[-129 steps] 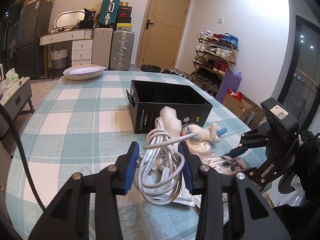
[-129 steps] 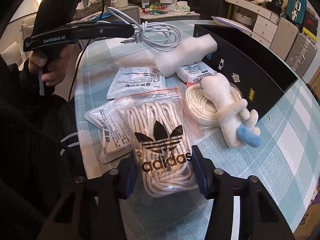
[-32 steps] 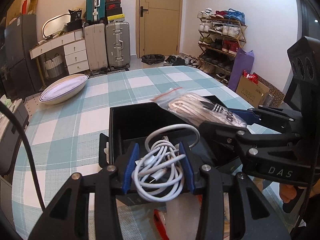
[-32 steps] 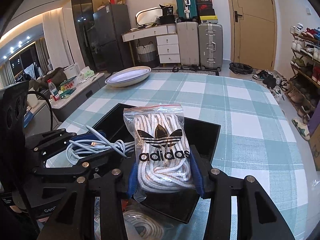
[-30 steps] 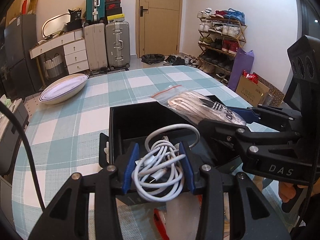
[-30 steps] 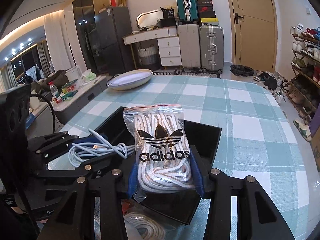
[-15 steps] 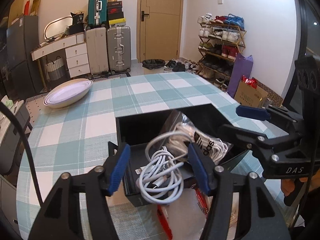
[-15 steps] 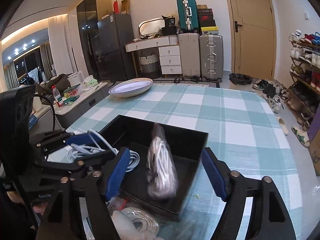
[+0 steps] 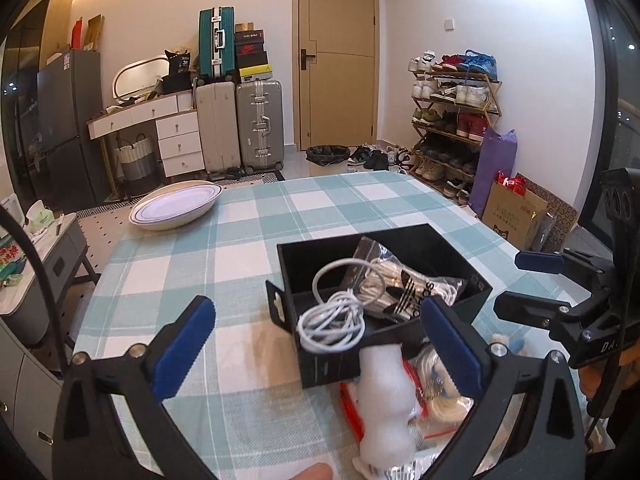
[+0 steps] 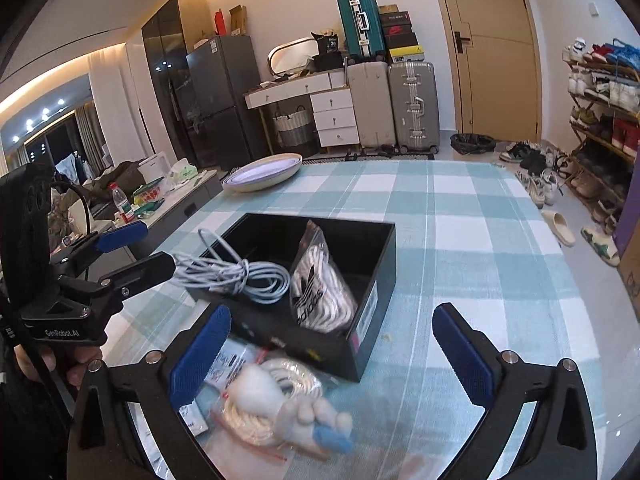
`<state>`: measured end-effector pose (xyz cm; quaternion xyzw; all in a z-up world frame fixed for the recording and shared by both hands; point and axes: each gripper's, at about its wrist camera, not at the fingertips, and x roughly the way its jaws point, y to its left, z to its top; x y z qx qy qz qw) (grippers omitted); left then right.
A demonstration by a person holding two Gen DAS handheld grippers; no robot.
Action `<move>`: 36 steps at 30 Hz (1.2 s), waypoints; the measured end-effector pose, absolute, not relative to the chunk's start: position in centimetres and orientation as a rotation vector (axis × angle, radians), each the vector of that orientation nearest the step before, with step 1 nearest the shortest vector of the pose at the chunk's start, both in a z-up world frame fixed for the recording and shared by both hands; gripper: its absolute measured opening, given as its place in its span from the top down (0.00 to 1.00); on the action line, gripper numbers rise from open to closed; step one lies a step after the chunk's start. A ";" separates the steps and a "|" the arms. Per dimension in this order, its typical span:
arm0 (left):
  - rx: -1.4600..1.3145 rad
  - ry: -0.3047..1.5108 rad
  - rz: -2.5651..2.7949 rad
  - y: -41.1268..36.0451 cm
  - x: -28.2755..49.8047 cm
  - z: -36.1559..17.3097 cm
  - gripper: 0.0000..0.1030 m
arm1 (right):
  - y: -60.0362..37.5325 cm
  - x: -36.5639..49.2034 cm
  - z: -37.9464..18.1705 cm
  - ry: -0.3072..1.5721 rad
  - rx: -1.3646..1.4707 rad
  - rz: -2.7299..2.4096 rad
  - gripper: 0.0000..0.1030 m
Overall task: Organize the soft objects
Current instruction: 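Grasp the white foam block with the left gripper while the right gripper grasps the white plush toy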
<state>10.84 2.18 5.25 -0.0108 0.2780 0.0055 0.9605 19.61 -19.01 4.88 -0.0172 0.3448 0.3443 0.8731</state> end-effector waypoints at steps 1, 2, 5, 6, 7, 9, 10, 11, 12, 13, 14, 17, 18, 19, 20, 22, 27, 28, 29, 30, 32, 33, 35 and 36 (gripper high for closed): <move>-0.022 0.562 0.013 2.3 10.5 5.1 0.00 | -19.1 19.3 4.8 0.723 -0.036 0.716 0.00; -0.025 0.563 0.015 2.4 10.2 5.0 0.00 | -19.2 19.0 4.7 0.727 -0.031 0.715 0.00; -0.043 0.569 0.014 2.7 9.5 4.6 0.00 | -19.5 18.3 4.7 0.737 -0.006 0.713 0.00; -0.049 0.571 0.015 2.8 9.3 4.4 0.00 | -19.5 18.2 4.7 0.740 -0.004 0.714 0.00; -0.053 0.574 0.019 2.9 9.1 4.3 0.00 | -19.6 17.9 4.6 0.744 -0.005 0.709 0.00; -0.061 0.579 0.021 3.1 8.8 4.0 0.00 | -19.7 17.6 4.5 0.746 -0.002 0.698 0.00; -0.063 0.581 0.018 3.1 8.6 3.9 0.00 | -19.8 17.4 4.4 0.751 0.007 0.695 0.00; -0.064 0.585 0.017 3.1 8.4 3.7 0.00 | -19.8 17.3 4.3 0.755 0.016 0.691 0.00; -0.063 0.588 0.016 3.1 8.3 3.6 0.00 | -19.9 17.3 4.2 0.763 0.023 0.688 0.00; -0.062 0.592 0.016 3.0 8.2 3.4 0.00 | -19.8 17.2 4.0 0.772 0.025 0.684 0.00; -0.061 0.594 0.016 2.9 8.0 3.3 0.00 | -19.8 17.2 3.8 0.779 0.024 0.681 0.00; -0.062 0.609 0.007 2.8 7.9 2.8 0.00 | -19.9 16.7 3.1 0.791 0.036 0.673 0.00; -0.062 0.613 0.005 2.7 7.8 2.6 0.00 | -20.1 16.5 2.8 0.794 0.045 0.672 0.00; -0.059 0.618 0.003 2.6 7.8 2.4 0.00 | -20.3 16.4 2.4 0.801 0.055 0.672 0.00; -0.058 0.623 0.001 2.5 7.8 2.3 0.00 | -20.4 16.3 2.0 0.812 0.058 0.672 0.00; -0.056 0.634 -0.010 2.3 7.8 2.1 0.00 | -20.6 16.4 1.4 0.833 0.062 0.668 0.00; -0.062 0.663 -0.022 2.0 8.1 1.5 0.00 | -20.8 16.8 0.8 0.859 0.093 0.678 0.00; -0.065 0.674 -0.028 2.0 8.3 1.3 0.00 | -20.8 16.8 0.7 0.863 0.099 0.689 0.00; -0.066 0.683 -0.035 2.0 8.4 1.2 0.00 | -20.8 16.9 0.6 0.869 0.102 0.691 0.00; -0.065 0.691 -0.041 1.9 8.4 1.0 0.00 | -20.7 17.0 0.5 0.875 0.105 0.689 0.00; -0.058 0.703 -0.048 1.8 8.5 0.8 0.00 | -20.6 17.1 0.3 0.888 0.116 0.696 0.00; -0.055 0.708 -0.050 1.7 8.5 0.7 0.00 | -20.6 17.1 0.2 0.891 0.120 0.696 0.01; -0.051 0.718 -0.052 1.5 8.6 0.5 0.00 | -20.5 17.3 -0.1 0.903 0.121 0.686 0.00; -0.051 0.721 -0.055 1.5 8.6 0.4 0.00 | -20.5 17.4 -0.2 0.908 0.122 0.686 0.00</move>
